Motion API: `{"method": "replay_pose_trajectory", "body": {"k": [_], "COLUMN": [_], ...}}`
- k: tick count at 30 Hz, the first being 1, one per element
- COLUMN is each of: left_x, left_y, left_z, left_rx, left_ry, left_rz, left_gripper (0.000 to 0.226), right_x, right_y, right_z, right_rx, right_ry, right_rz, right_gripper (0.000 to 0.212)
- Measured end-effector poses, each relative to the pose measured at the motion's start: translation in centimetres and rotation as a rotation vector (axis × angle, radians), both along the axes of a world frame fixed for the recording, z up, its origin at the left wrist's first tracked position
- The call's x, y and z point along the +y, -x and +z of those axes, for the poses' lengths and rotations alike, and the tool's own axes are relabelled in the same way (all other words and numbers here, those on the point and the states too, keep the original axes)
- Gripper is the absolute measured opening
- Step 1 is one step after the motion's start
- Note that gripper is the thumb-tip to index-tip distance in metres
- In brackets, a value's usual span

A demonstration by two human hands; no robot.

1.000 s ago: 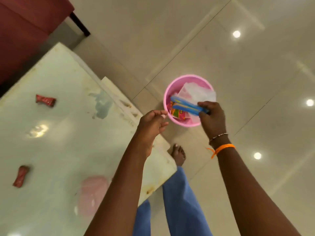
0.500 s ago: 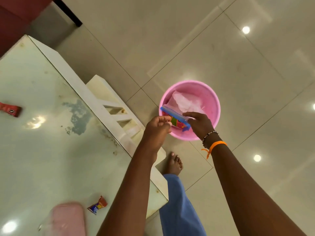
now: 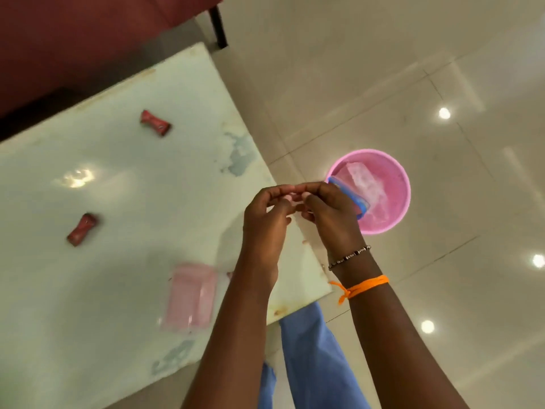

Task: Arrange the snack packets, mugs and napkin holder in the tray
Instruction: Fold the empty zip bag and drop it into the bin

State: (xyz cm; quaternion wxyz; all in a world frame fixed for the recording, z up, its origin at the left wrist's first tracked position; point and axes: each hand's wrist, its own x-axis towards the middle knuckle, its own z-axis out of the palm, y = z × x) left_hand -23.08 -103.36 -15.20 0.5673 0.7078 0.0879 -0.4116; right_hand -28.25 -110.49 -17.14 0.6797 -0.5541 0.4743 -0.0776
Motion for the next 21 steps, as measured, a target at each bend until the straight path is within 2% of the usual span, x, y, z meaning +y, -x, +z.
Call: {"method": "replay_pose_trajectory", "body": {"k": [3, 7, 14, 21], "left_x": [6.5, 16.7, 36.6, 51.6], "left_y": [-1.2, -2.2, -1.1, -2.2], "left_z": [2.5, 4.8, 7.3, 8.3], "left_rx": [-0.059, -0.087, -0.064, -0.091], "left_ry": [0.013, 0.049, -0.037, -0.042], "left_rz": [0.094, 0.230, 0.483, 0.821], "left_gripper": [0.022, 0.023, 0.022, 0.027], "right_x": [6.2, 16.0, 34.4, 49.7], "right_y": [-1.7, -3.0, -4.6, -7.7], "right_z": [2.9, 5.7, 9.4, 10.9], "right_rx": [-0.063, -0.099, -0.098, -0.101], "right_ry": [-0.038, -0.094, -0.274, -0.328], "right_rz": [0.042, 0.155, 0.331, 0.624], "right_gripper": [0.034, 0.028, 0.028, 0.027]}}
